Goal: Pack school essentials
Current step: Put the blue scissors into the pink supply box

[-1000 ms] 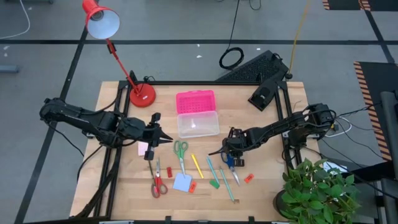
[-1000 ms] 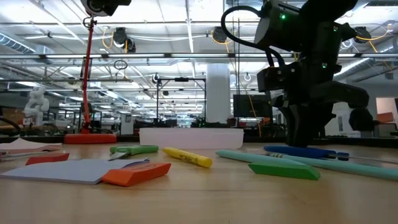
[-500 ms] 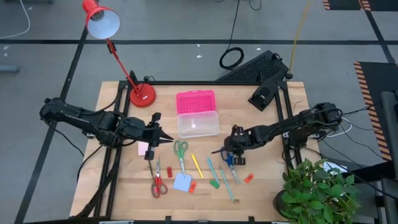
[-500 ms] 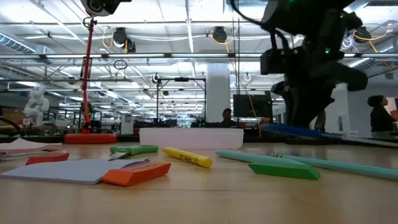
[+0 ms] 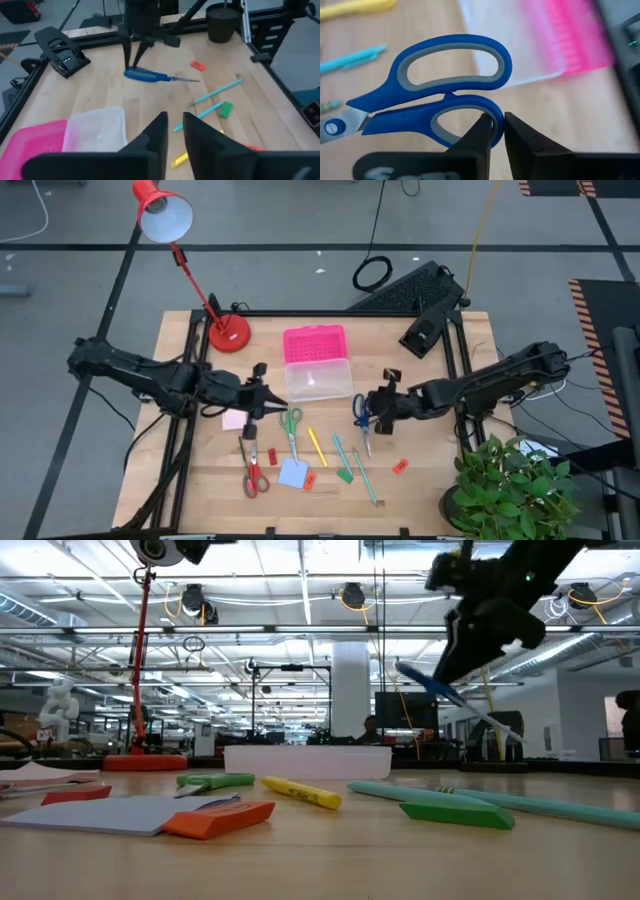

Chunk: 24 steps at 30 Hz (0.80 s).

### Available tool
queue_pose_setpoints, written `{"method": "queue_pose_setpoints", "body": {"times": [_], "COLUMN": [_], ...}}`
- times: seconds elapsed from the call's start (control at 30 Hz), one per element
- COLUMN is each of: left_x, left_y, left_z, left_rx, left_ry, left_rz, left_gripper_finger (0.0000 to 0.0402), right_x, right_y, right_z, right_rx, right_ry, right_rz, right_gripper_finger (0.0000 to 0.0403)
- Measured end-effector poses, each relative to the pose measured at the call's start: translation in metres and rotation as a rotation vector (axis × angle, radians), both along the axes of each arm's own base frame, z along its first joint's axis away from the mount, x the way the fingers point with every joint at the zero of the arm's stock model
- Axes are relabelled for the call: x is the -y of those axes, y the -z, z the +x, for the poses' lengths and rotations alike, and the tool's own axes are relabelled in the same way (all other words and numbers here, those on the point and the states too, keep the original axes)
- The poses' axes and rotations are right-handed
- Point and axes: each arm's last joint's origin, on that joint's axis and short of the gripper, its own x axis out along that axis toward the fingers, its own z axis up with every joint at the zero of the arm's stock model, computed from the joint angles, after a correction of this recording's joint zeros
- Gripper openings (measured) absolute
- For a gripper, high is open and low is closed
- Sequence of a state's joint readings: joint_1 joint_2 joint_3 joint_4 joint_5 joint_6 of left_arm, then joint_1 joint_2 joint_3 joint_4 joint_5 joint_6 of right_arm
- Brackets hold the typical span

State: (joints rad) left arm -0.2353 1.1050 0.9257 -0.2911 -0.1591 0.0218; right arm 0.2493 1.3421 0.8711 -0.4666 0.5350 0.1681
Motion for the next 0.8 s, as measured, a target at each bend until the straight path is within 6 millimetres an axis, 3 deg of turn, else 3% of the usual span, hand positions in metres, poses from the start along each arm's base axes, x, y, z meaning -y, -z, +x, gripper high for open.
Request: {"method": "queue_pose_setpoints", "body": {"times": [0.33,0.8], "left_x": [-0.01,-0.013], "left_y": [0.022,0.053], "left_z": [0.044,0.094], "left_rx": [0.045,0.172], "left_ry": [-0.057,-0.067], "left_rz": [0.025,0.104], "left_gripper_finger": [0.0187,0.0244], "right_x": [-0.014,-0.042], "right_y": [-0.017,-0.034], "right_z": [-0.009,-0.016], "right_rx": [0.137,0.314], "right_ry": [0.056,0.171], "right_rz": [-0.233,-0.589], "right_gripper_finger": [0.0033,0.0034]}}
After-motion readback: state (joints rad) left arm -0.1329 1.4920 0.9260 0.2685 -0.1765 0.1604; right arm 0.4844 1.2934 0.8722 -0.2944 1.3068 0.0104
